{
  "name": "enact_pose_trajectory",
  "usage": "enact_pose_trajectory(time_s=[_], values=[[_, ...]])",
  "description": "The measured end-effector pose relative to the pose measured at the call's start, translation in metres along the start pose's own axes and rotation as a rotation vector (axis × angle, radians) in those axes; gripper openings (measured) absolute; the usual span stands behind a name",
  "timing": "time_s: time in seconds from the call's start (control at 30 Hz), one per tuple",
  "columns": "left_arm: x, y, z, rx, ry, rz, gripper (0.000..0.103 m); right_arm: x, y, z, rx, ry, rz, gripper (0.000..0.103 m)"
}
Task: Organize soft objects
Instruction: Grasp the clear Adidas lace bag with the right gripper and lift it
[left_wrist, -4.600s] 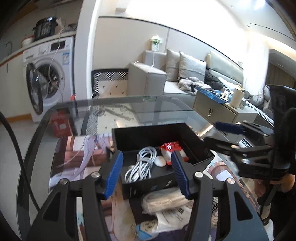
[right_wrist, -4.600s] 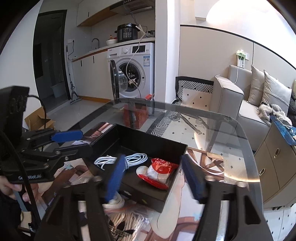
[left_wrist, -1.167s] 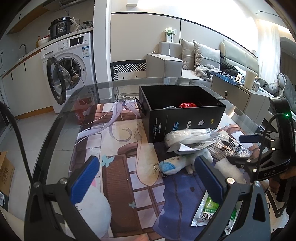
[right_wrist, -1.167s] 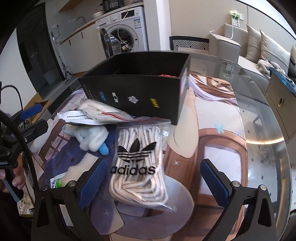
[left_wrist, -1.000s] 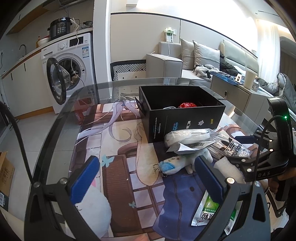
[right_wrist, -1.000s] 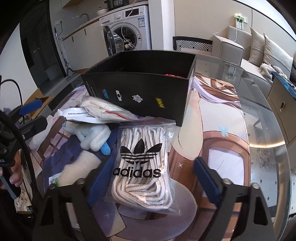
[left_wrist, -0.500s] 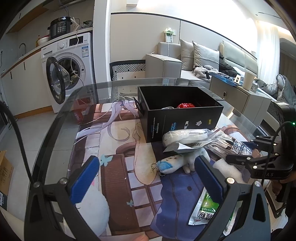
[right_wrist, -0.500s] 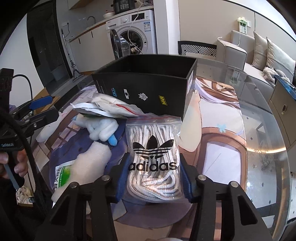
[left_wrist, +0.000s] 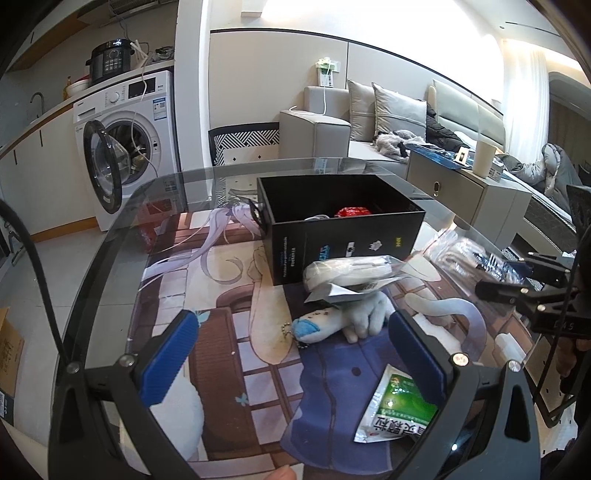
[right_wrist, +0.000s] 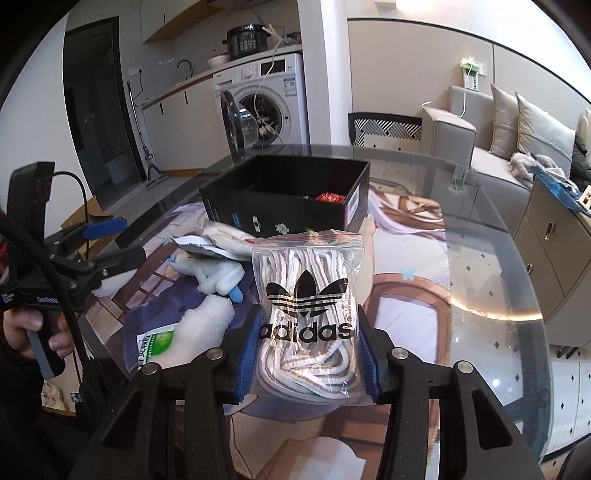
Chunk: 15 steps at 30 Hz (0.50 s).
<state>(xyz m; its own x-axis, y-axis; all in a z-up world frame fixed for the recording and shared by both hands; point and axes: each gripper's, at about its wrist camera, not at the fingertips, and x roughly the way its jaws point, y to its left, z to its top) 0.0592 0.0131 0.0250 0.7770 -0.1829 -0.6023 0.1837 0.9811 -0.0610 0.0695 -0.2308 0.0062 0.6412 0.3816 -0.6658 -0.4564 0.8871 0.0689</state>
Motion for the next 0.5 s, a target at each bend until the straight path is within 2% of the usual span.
enact_pose_trajectory(time_s=[0.23,0.5], values=[[-0.002,-0.012,-0.003,0.021,0.022,-0.06,0.103,-0.027,-0.006,-0.002,0.009,-0.045,0.0,0.047],[-0.009,-0.031,-0.018,0.109,0.037,-0.106,0.103,-0.05,-0.008,-0.014,0.01,-0.06,0.005,0.047]])
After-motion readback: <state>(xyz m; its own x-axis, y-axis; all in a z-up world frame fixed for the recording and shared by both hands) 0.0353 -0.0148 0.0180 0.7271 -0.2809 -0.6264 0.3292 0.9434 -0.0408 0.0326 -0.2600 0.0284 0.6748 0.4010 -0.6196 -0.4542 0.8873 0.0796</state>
